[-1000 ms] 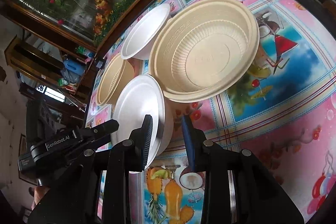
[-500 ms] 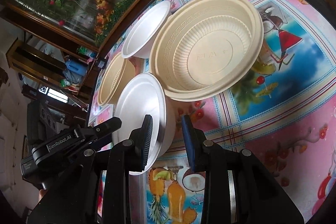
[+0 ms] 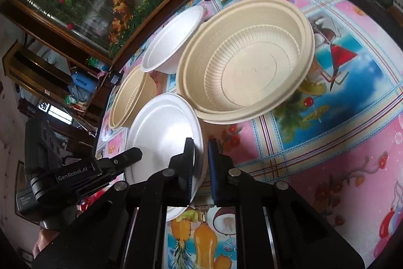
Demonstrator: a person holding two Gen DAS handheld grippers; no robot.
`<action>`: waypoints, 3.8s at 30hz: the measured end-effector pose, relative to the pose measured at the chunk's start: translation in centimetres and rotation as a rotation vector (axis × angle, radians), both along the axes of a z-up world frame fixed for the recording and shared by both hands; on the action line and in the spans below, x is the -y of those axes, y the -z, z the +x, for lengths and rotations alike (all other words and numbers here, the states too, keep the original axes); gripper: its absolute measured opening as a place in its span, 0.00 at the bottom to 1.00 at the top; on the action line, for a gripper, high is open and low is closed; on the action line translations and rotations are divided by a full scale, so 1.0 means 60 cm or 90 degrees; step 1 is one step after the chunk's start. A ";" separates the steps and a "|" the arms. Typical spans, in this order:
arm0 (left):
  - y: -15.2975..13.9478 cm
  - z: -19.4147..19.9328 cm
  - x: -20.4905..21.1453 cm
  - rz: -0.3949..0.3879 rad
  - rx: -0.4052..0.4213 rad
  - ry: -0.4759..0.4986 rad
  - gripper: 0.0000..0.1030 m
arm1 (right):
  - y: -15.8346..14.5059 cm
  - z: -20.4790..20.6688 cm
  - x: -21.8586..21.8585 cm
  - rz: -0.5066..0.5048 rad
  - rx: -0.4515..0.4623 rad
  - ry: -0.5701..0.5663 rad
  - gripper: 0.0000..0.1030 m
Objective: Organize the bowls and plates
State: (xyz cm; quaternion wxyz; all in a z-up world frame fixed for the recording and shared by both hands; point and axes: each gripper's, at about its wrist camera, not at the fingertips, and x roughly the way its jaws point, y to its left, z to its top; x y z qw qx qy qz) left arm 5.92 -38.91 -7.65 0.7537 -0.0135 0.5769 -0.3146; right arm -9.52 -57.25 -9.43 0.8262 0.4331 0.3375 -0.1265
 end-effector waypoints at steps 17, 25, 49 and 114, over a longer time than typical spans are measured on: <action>-0.025 -0.028 -0.054 0.020 0.054 -0.005 0.10 | 0.019 -0.003 -0.047 0.066 -0.009 -0.027 0.07; -0.087 -0.048 -0.160 -0.008 0.100 -0.045 0.10 | -0.061 0.012 -0.137 0.015 0.019 -0.080 0.07; -0.122 -0.063 -0.527 0.022 0.152 -0.243 0.10 | -0.123 0.141 -0.508 -0.103 0.008 -0.324 0.07; -0.141 -0.156 -0.395 0.089 0.309 -0.125 0.62 | -0.032 0.077 -0.344 -0.142 0.001 -0.190 0.11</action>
